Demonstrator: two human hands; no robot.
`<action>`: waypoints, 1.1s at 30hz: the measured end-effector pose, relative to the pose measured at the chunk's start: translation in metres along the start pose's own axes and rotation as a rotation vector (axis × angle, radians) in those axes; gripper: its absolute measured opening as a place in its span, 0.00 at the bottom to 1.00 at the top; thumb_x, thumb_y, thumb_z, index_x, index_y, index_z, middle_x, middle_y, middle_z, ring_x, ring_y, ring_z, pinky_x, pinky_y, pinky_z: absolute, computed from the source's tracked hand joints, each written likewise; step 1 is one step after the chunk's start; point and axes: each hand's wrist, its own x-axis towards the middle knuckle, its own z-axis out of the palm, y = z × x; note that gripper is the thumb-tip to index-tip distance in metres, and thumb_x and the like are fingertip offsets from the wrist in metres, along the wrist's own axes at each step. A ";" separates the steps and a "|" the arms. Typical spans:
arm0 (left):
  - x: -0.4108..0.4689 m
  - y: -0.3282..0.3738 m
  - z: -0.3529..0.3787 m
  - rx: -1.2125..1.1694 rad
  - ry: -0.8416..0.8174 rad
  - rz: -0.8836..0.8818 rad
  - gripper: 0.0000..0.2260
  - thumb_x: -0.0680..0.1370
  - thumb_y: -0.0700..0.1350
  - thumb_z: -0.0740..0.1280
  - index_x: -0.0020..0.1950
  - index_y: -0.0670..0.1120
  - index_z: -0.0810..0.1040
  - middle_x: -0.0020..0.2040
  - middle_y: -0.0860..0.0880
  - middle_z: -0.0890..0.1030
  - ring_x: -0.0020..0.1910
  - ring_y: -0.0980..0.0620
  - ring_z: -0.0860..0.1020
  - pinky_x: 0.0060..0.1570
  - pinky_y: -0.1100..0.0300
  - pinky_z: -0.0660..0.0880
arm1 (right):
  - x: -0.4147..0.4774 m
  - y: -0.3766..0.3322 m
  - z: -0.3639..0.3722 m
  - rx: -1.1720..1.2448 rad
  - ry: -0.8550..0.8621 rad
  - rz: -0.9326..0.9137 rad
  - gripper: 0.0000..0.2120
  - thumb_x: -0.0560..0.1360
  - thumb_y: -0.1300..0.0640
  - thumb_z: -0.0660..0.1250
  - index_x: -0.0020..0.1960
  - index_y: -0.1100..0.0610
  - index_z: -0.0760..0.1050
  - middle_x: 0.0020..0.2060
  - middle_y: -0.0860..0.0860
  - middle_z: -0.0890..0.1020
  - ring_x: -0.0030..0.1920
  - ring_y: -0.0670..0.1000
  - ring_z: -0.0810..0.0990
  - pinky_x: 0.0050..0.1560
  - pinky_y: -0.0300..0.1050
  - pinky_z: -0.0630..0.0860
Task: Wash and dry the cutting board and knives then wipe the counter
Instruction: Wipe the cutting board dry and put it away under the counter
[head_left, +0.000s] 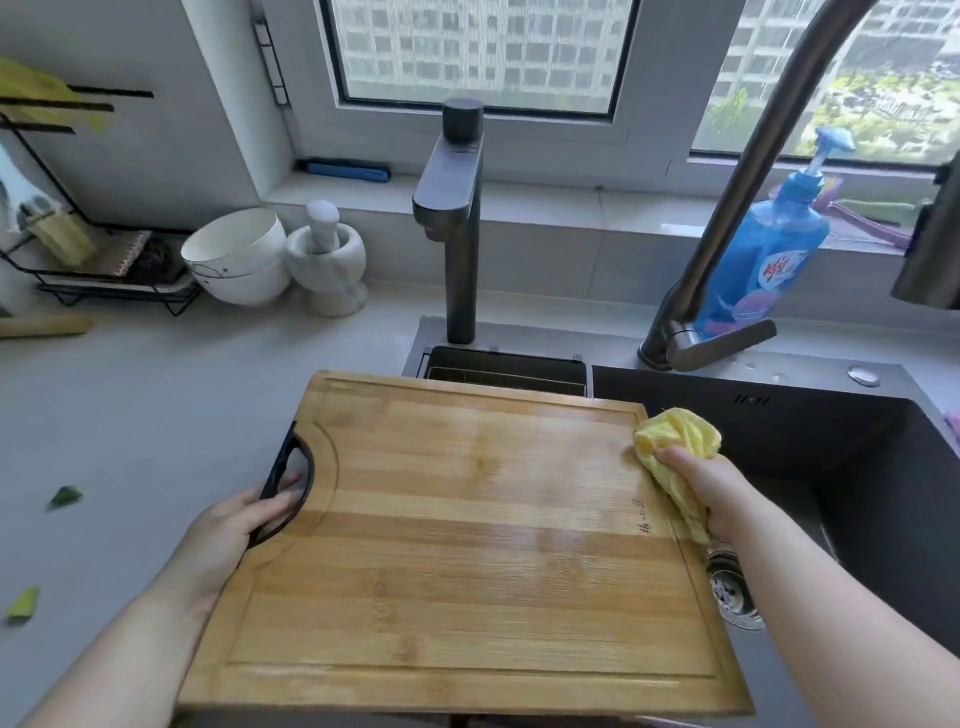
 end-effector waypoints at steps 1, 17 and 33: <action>0.003 -0.003 -0.001 -0.010 0.003 0.015 0.07 0.77 0.37 0.60 0.46 0.46 0.75 0.29 0.57 0.82 0.30 0.61 0.80 0.40 0.61 0.69 | 0.004 -0.001 0.001 -0.003 0.007 -0.008 0.14 0.76 0.57 0.64 0.59 0.62 0.69 0.37 0.55 0.74 0.36 0.52 0.74 0.33 0.44 0.70; -0.001 0.000 0.020 -0.061 0.047 0.055 0.15 0.77 0.31 0.57 0.60 0.45 0.72 0.32 0.56 0.83 0.33 0.62 0.81 0.29 0.73 0.75 | 0.021 -0.003 -0.001 -0.130 0.272 -0.309 0.20 0.74 0.57 0.66 0.64 0.59 0.69 0.56 0.57 0.76 0.49 0.53 0.72 0.53 0.50 0.70; -0.017 -0.002 0.026 -0.211 -0.012 -0.182 0.13 0.79 0.35 0.58 0.62 0.32 0.69 0.47 0.39 0.81 0.46 0.50 0.80 0.46 0.63 0.74 | -0.124 0.064 0.155 -0.965 -0.150 -0.911 0.39 0.67 0.37 0.66 0.72 0.47 0.56 0.70 0.49 0.66 0.67 0.51 0.68 0.66 0.48 0.66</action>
